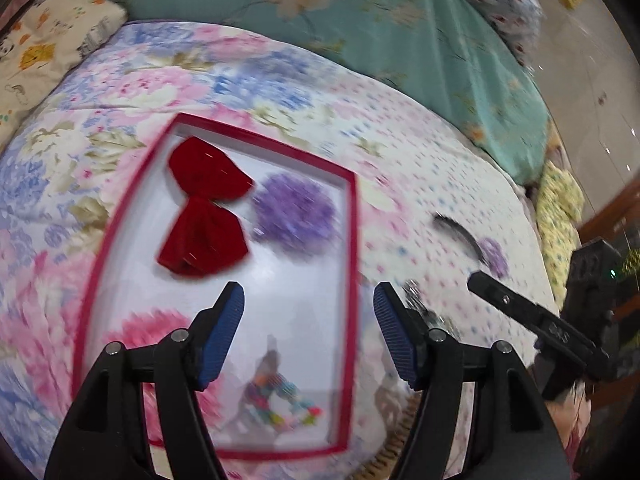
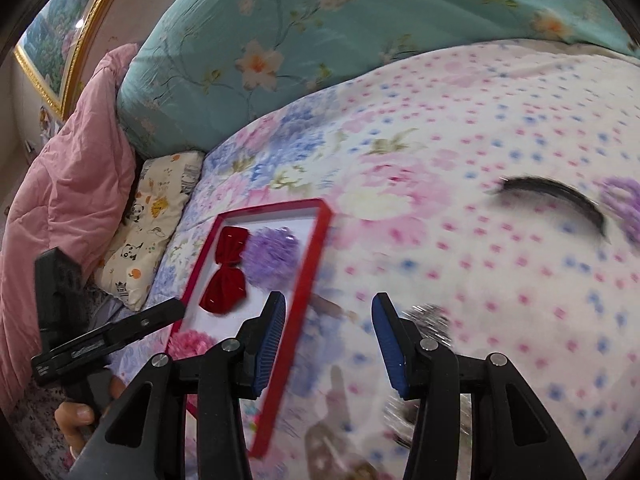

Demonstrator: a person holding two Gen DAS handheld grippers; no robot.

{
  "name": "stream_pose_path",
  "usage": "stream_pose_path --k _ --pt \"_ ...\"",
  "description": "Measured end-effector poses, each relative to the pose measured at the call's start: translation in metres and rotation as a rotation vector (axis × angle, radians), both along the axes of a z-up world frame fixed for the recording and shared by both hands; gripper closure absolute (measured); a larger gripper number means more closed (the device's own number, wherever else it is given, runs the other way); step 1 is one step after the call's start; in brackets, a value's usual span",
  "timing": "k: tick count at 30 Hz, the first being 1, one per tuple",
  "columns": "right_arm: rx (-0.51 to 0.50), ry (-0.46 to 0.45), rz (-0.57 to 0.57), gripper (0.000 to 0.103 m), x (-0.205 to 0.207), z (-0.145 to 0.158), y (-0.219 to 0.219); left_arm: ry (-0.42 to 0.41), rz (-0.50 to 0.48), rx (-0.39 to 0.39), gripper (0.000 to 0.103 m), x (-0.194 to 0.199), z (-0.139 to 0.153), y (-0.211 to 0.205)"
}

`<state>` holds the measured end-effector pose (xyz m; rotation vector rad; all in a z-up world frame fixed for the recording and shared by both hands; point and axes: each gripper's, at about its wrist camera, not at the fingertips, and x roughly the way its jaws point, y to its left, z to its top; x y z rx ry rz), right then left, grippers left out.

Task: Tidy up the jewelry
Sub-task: 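Move left tool to pearl bracelet while right tool moves to purple scrunchie, then close left tool on pearl bracelet while right tool closes on purple scrunchie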

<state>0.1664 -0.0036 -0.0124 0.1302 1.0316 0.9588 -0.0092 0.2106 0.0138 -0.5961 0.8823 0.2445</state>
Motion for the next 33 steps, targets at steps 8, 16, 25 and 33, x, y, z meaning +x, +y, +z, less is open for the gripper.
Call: stream_pose_path --k 8,16,25,33 --pt "-0.03 0.007 -0.089 0.055 0.003 -0.012 -0.068 0.015 -0.1 -0.002 0.03 -0.002 0.0 -0.056" --pt "-0.066 0.012 -0.213 0.055 0.022 -0.024 -0.13 0.057 -0.197 -0.016 0.03 0.027 -0.017 -0.103" --pt "-0.085 -0.023 -0.392 0.055 0.069 -0.022 -0.179 0.122 -0.325 0.069 0.03 0.069 -0.041 -0.145" --pt "-0.116 -0.027 -0.493 0.055 0.128 -0.032 -0.181 0.183 -0.369 0.087 0.031 0.089 -0.065 -0.152"
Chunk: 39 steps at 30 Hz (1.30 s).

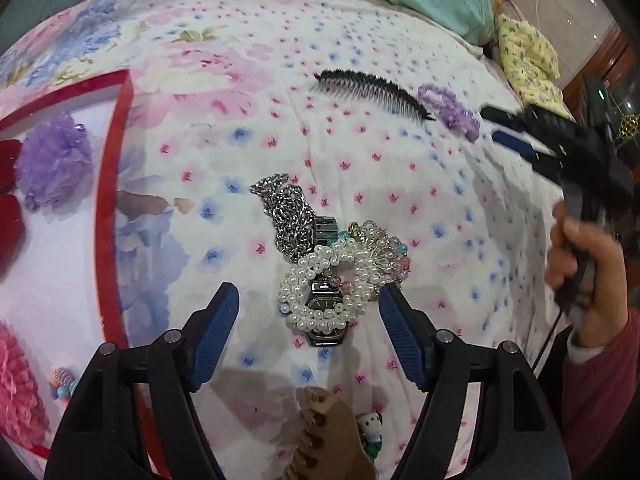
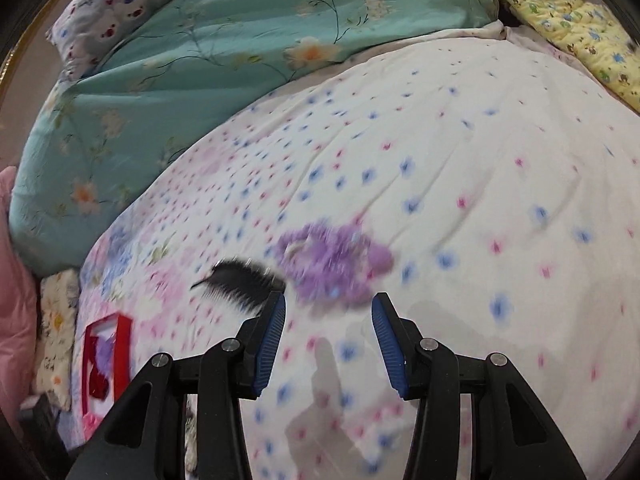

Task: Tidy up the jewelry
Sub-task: 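Close left tool on pearl bracelet while right tool closes on purple scrunchie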

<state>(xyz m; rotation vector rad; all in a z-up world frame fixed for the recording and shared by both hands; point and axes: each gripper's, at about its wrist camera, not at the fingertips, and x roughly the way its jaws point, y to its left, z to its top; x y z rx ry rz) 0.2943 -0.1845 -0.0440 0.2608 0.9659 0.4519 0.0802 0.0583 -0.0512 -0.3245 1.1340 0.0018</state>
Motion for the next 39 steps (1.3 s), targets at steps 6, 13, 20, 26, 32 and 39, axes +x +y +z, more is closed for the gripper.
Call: stream_pose_path --k 6,13,20,26,32,39 --pt "-0.076 0.0 0.014 0.056 0.031 -0.011 0.023 0.037 -0.024 0.015 0.031 0.009 -0.015 -0.005" --pt "-0.149 0.003 0.06 0.082 0.029 -0.021 0.04 0.034 -0.064 -0.056 0.068 0.016 -0.019 -0.01" --pt "-0.058 0.015 0.03 0.089 -0.005 -0.007 0.012 0.0 -0.089 -0.083 0.094 0.004 -0.009 -0.012" --pt "0.038 0.01 0.052 0.089 -0.05 0.008 -0.008 -0.047 -0.054 -0.125 0.094 -0.019 0.0 0.0" --pt "0.1 0.008 0.133 0.089 -0.084 0.021 -0.004 -0.116 -0.013 -0.127 0.094 -0.026 0.022 0.007" --pt "0.139 0.012 0.204 0.089 -0.111 0.028 0.013 -0.172 0.04 -0.137 0.094 -0.045 0.041 0.023"
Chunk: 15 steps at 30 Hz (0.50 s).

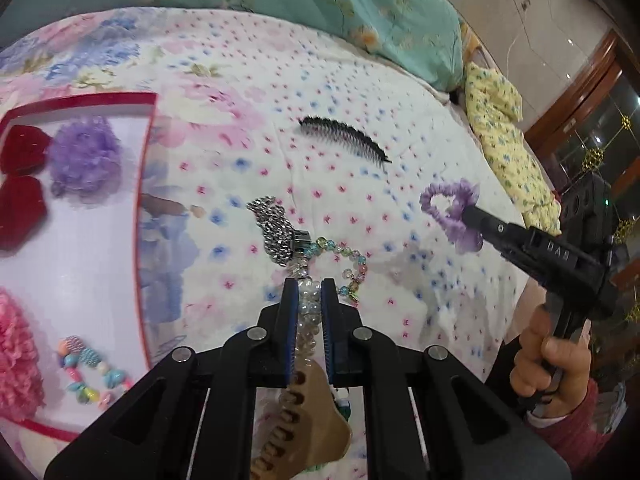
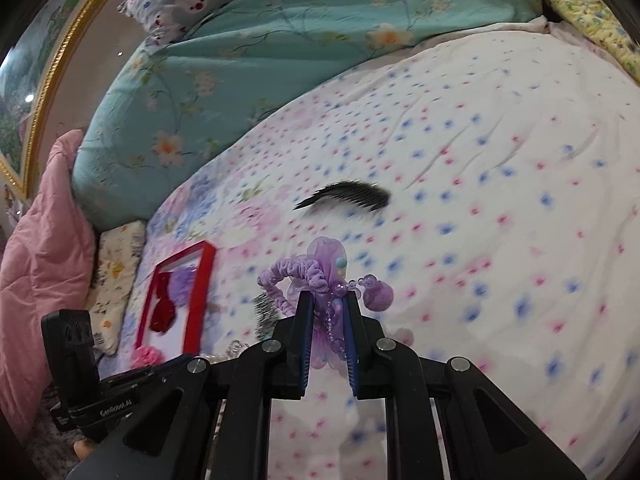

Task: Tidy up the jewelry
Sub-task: 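Carry pearl bracelet with left tool while right tool carries scrunchie over tray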

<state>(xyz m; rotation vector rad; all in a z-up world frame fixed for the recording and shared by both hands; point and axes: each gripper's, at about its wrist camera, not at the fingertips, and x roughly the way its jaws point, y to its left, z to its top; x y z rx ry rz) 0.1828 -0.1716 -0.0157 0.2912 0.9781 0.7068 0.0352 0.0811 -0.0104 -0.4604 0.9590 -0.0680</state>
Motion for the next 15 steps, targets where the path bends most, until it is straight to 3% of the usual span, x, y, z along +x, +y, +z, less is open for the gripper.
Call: stream_pose_path --k 12,15 --pt "0.027 -0.026 0.109 0.089 -0.031 0.017 0.032 -0.054 0.079 -0.014 0.094 -0.031 0.021 0.03" --pt "0.03 -0.019 0.152 0.089 -0.039 0.016 0.049 -0.071 0.106 -0.015 0.1 -0.039 0.028 0.042"
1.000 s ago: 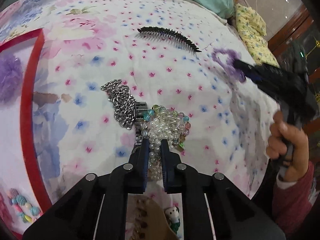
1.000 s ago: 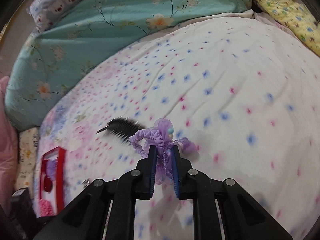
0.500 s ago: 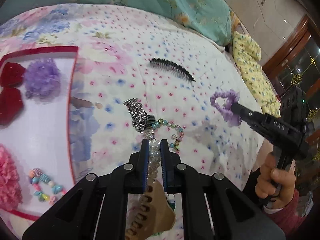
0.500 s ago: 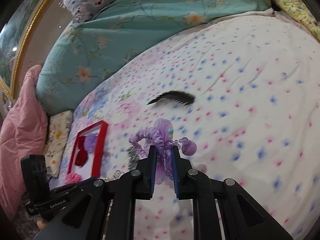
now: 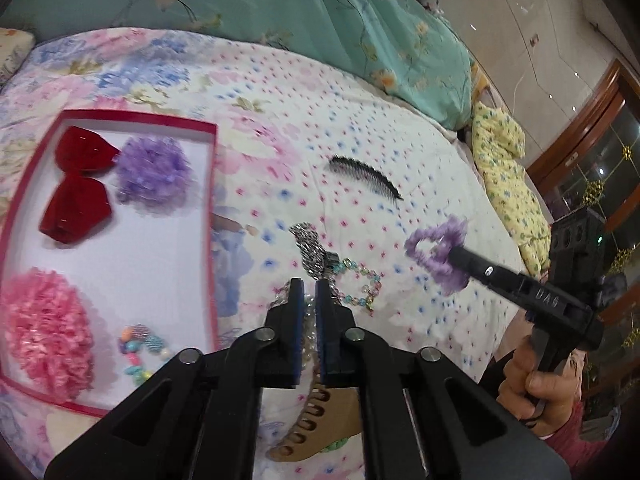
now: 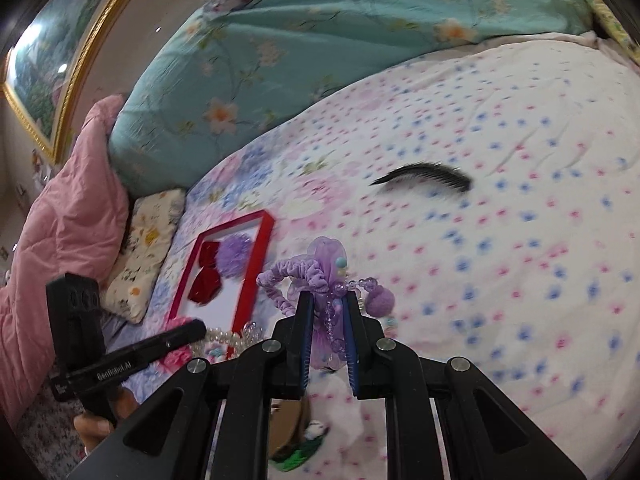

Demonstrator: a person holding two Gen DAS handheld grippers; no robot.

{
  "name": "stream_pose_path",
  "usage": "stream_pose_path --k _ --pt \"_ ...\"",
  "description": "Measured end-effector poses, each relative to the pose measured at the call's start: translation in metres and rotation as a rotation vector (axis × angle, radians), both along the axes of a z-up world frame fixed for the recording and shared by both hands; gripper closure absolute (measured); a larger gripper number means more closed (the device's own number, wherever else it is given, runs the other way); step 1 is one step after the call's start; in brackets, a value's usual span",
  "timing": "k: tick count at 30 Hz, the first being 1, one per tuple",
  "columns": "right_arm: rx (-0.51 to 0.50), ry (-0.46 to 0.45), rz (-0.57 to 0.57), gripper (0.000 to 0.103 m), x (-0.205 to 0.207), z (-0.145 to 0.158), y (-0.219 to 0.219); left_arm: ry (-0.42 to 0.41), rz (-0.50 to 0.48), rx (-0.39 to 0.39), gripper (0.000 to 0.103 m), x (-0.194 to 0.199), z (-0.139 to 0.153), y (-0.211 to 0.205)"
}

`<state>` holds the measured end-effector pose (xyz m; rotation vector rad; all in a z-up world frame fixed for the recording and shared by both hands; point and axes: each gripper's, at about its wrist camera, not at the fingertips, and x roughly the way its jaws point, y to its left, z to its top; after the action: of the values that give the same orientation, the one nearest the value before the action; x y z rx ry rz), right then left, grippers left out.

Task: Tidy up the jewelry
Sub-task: 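Carry pearl bracelet with left tool while right tool carries scrunchie over tray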

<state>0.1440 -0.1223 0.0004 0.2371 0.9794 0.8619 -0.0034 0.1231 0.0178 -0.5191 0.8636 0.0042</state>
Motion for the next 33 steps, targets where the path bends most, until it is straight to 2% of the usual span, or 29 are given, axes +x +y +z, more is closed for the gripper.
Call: stream_pose_path --k 22,28,33 --pt "0.016 0.003 0.223 0.089 -0.037 0.004 0.114 -0.082 0.159 0.024 0.1 -0.029 0.02 0.078" --pt "0.002 0.019 0.278 0.089 -0.041 -0.005 0.158 -0.09 0.204 0.007 0.1 -0.026 0.016 0.108" --pt "-0.034 0.026 0.318 0.089 -0.044 -0.019 0.193 -0.074 0.257 -0.001 0.1 -0.027 -0.002 0.136"
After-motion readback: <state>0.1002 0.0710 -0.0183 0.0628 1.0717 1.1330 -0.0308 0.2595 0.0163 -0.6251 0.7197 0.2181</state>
